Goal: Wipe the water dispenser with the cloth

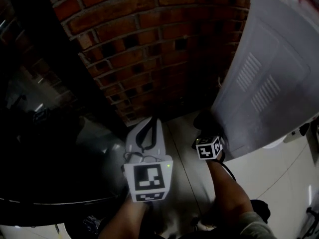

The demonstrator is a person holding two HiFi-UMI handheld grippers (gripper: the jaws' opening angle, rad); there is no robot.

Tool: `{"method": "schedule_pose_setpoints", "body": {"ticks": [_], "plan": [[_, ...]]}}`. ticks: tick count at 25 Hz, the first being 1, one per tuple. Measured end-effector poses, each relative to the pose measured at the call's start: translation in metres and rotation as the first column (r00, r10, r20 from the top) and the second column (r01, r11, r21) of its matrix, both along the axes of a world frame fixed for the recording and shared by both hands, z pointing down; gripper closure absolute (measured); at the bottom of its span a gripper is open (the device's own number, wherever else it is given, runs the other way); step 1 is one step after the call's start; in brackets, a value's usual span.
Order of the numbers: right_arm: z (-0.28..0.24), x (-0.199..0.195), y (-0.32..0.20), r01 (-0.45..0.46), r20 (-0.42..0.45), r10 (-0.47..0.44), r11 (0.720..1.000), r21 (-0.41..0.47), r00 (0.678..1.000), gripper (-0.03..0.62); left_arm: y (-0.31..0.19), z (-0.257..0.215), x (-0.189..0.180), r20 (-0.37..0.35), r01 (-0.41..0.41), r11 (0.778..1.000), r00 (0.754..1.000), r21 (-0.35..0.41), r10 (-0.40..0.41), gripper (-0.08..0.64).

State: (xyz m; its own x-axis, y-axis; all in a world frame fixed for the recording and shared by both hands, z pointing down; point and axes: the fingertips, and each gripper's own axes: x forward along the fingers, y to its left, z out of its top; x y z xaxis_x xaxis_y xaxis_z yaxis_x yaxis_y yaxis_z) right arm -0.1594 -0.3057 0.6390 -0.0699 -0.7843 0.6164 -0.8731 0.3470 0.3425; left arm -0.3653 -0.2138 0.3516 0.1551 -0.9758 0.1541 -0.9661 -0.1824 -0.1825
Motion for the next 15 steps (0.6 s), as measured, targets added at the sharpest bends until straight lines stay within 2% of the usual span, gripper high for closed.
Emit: {"method": "schedule_pose_setpoints", "body": {"ticks": [3, 5, 8, 12, 15], "plan": [[-0.077, 0.017, 0.004, 0.045, -0.042, -0.04, 0.99, 0.131, 0.998, 0.488, -0.01, -0.018, 0.017, -0.023, -0.026, 0.999, 0.999, 0.046, 0.027, 0.56], [-0.13, 0.027, 0.01, 0.062, -0.059, -0.05, 0.976, 0.209, 0.997, 0.488, -0.015, -0.033, 0.026, -0.043, -0.037, 0.995, 0.998, 0.088, 0.04, 0.56], [-0.199, 0.02, 0.033, 0.109, -0.081, -0.088, 0.947, 0.303, 0.993, 0.488, -0.011, -0.047, 0.03, -0.056, -0.034, 0.993, 0.998, 0.112, 0.041, 0.56], [-0.305, 0.003, 0.065, 0.208, -0.155, -0.154, 0.876, 0.436, 0.976, 0.488, 0.002, -0.06, 0.042, -0.057, -0.053, 0.991, 0.997, 0.126, 0.06, 0.56], [-0.393, 0.0, 0.078, 0.241, -0.226, -0.138, 0.808, 0.537, 0.964, 0.488, 0.014, -0.073, 0.053, -0.052, -0.081, 0.986, 0.995, 0.143, 0.089, 0.56]]}}
